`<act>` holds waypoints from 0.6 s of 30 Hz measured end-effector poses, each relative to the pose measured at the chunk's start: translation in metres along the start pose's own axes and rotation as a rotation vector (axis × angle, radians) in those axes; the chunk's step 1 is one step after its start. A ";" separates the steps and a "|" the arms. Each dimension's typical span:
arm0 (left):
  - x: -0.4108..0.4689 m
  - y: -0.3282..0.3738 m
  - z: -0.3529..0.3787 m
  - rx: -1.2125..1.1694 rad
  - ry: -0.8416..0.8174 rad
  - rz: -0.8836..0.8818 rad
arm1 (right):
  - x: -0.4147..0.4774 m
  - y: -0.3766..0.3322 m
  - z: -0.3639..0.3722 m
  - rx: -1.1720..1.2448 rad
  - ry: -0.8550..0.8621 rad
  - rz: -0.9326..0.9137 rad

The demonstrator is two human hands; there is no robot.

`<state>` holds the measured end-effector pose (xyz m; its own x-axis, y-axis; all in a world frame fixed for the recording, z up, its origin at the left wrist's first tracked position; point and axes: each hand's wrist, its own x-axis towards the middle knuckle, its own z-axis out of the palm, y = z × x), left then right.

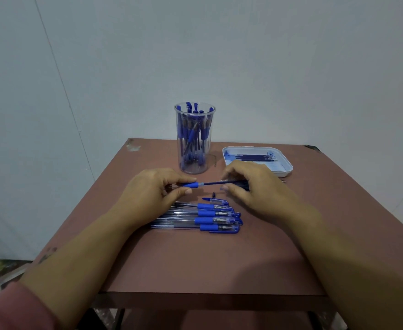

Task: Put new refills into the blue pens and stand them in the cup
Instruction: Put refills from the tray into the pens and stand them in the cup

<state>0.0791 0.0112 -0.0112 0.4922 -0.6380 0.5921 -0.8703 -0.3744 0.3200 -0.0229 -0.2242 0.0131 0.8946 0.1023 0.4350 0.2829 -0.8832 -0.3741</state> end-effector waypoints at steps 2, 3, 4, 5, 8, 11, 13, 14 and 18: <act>0.000 -0.001 0.001 -0.004 -0.005 -0.007 | 0.001 -0.004 0.001 -0.007 -0.015 -0.024; -0.001 -0.001 0.001 -0.005 -0.006 -0.011 | 0.002 -0.006 0.002 -0.006 -0.023 -0.031; -0.001 -0.001 0.001 -0.005 -0.006 -0.013 | 0.002 -0.007 0.003 -0.001 -0.029 -0.035; -0.001 -0.001 0.001 -0.004 -0.005 -0.012 | 0.002 -0.008 0.003 0.003 -0.033 -0.037; 0.000 0.000 0.000 -0.003 0.001 -0.011 | 0.000 -0.006 0.000 0.024 -0.021 -0.008; -0.001 -0.002 0.001 -0.013 0.002 -0.024 | -0.002 -0.002 -0.001 0.050 0.009 0.035; -0.001 -0.003 0.003 -0.015 0.001 -0.025 | 0.000 -0.003 0.000 0.043 -0.004 0.033; -0.001 -0.003 0.003 -0.017 -0.002 -0.027 | 0.001 -0.005 0.001 0.042 -0.015 0.028; -0.001 -0.003 0.003 -0.026 -0.003 -0.032 | 0.001 -0.009 0.002 0.055 -0.012 -0.011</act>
<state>0.0813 0.0104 -0.0148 0.5201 -0.6277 0.5793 -0.8541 -0.3771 0.3582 -0.0238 -0.2151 0.0153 0.8952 0.1174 0.4300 0.3111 -0.8555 -0.4140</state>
